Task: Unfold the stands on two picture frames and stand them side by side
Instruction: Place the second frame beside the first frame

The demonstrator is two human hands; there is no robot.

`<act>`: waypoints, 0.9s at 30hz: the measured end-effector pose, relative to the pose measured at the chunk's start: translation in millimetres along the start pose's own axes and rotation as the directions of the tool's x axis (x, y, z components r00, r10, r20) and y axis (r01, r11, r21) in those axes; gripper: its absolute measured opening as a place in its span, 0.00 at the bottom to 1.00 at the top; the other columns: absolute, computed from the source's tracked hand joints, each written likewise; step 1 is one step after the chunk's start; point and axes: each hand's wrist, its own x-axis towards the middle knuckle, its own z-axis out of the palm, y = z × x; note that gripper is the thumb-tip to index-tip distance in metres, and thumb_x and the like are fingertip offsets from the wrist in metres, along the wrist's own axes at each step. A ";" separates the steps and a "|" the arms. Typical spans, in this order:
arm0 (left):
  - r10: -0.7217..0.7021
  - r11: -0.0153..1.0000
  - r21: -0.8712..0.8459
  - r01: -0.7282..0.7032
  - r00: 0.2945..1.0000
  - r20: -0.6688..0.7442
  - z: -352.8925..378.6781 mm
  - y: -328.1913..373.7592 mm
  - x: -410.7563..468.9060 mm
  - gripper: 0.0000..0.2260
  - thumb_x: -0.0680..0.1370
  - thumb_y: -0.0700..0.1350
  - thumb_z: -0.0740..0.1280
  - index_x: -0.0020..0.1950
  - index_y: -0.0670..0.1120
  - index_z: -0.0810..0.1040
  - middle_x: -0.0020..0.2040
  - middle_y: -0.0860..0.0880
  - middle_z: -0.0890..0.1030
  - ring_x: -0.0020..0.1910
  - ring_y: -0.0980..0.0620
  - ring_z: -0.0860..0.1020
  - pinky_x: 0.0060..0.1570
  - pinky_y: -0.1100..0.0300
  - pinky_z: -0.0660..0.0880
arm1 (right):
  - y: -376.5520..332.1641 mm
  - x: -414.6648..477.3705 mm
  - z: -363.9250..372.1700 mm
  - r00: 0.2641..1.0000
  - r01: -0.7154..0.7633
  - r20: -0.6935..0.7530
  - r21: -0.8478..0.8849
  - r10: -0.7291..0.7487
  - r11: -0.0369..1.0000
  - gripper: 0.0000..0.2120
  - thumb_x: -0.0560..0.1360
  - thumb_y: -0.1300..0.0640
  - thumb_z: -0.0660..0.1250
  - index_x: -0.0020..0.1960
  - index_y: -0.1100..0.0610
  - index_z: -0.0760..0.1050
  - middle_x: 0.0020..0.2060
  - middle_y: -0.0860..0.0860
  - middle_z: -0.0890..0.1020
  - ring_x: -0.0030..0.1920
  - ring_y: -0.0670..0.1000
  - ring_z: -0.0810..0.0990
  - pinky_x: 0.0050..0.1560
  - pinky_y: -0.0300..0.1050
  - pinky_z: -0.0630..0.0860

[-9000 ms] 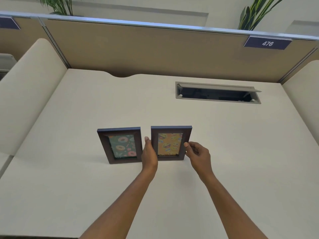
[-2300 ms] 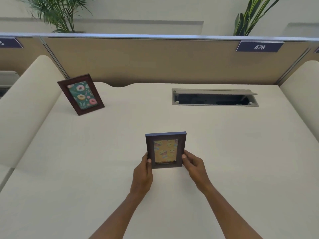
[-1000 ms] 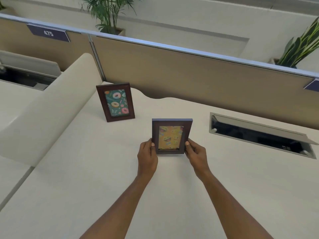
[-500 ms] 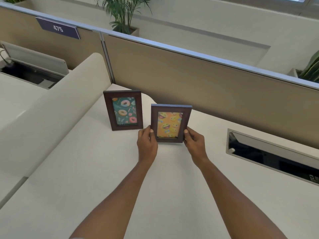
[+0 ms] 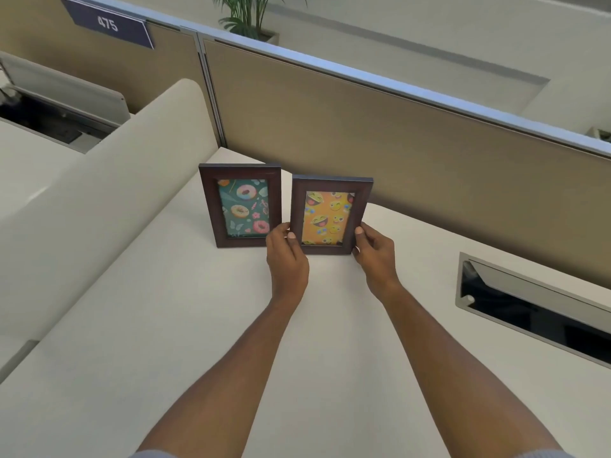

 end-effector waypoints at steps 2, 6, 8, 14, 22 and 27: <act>0.002 1.000 0.009 -0.002 1.000 0.018 1.4 -0.2 -0.8 0.14 0.85 0.40 0.58 0.69 0.36 0.73 0.62 0.39 0.76 0.57 0.47 0.76 0.52 0.75 0.66 | 2.2 -0.3 1.2 1.000 -0.007 -0.002 0.009 0.007 1.000 0.15 0.84 0.57 0.61 0.68 0.57 0.79 0.58 0.49 0.86 0.59 0.49 0.85 0.64 0.55 0.80; -0.001 0.998 0.068 -0.004 0.998 0.066 2.9 -0.2 -4.8 0.18 0.85 0.40 0.60 0.74 0.37 0.70 0.65 0.38 0.74 0.63 0.43 0.76 0.57 0.62 0.71 | 1.2 0.6 2.5 1.000 -0.005 -0.006 -0.006 0.005 1.000 0.16 0.84 0.57 0.61 0.69 0.58 0.79 0.61 0.54 0.85 0.62 0.54 0.84 0.65 0.57 0.80; 0.014 0.996 0.089 -0.022 0.995 0.096 1.3 -2.3 -9.2 0.19 0.84 0.39 0.61 0.75 0.37 0.68 0.67 0.38 0.73 0.65 0.42 0.75 0.60 0.58 0.73 | 0.6 -0.3 3.0 1.000 -0.001 -0.011 -0.018 0.001 1.000 0.16 0.85 0.56 0.61 0.69 0.59 0.79 0.62 0.55 0.84 0.63 0.56 0.83 0.65 0.58 0.79; -0.063 0.952 0.307 0.008 0.983 0.170 -5.3 -12.3 -39.1 0.25 0.83 0.44 0.62 0.79 0.37 0.63 0.75 0.38 0.70 0.74 0.40 0.67 0.71 0.47 0.69 | -1.0 -3.5 4.7 1.000 -0.002 -0.007 -0.108 0.001 0.994 0.17 0.85 0.54 0.60 0.69 0.59 0.78 0.62 0.56 0.84 0.62 0.57 0.83 0.65 0.59 0.79; -0.087 0.780 0.606 -0.154 0.933 0.349 -2.6 -22.5 -71.2 0.31 0.84 0.55 0.55 0.81 0.36 0.57 0.81 0.38 0.61 0.80 0.37 0.57 0.79 0.42 0.53 | 16.2 -14.2 2.4 1.000 -0.013 -0.028 -0.294 0.005 0.956 0.19 0.83 0.57 0.65 0.73 0.60 0.74 0.67 0.55 0.81 0.67 0.55 0.80 0.71 0.53 0.75; -0.140 0.746 0.653 -0.130 0.928 0.346 2.1 -21.0 -55.9 0.32 0.84 0.57 0.52 0.81 0.37 0.56 0.82 0.39 0.57 0.80 0.37 0.57 0.78 0.43 0.53 | 16.4 -12.6 6.5 0.998 -0.011 -0.062 -0.299 -0.008 0.954 0.19 0.82 0.56 0.67 0.71 0.59 0.76 0.65 0.54 0.83 0.64 0.55 0.81 0.68 0.51 0.76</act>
